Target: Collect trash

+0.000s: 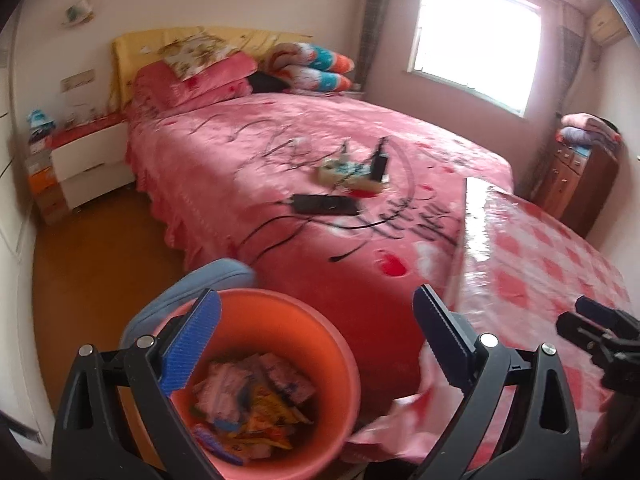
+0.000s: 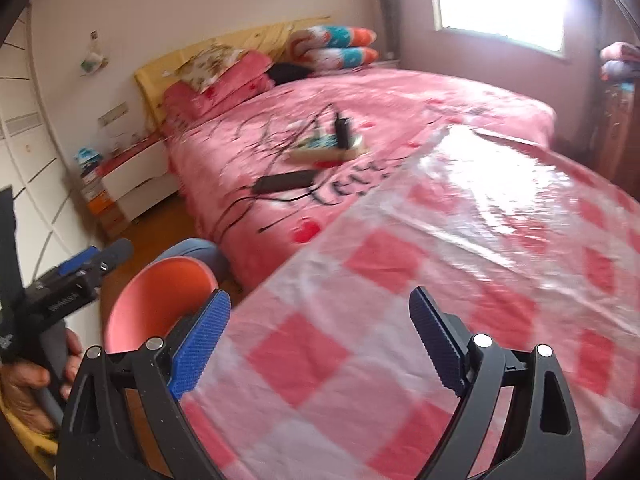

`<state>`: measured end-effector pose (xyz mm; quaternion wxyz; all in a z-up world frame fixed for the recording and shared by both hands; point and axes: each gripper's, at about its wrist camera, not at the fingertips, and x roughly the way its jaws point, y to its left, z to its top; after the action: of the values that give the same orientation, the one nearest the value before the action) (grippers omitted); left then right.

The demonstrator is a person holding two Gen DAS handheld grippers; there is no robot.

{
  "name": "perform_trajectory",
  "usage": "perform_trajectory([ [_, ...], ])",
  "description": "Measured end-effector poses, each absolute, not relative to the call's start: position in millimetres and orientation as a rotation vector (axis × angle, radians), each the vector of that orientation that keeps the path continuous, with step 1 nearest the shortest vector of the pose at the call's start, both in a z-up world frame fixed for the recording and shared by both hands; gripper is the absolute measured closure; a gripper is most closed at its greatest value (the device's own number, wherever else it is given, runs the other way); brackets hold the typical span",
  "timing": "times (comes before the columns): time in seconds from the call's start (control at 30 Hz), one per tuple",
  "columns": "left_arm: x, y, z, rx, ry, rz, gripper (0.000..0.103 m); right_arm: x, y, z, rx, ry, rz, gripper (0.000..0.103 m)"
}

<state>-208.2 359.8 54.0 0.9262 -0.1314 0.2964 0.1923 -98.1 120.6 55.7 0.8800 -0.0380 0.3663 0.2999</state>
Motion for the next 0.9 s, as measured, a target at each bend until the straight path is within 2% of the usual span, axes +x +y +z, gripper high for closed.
perform_trajectory([
  [0.9, -134.3, 182.4, 95.3, -0.082, 0.610, 0.165, 0.006, -90.1, -54.9, 72.5, 0.061, 0.624, 0.261, 0.009],
])
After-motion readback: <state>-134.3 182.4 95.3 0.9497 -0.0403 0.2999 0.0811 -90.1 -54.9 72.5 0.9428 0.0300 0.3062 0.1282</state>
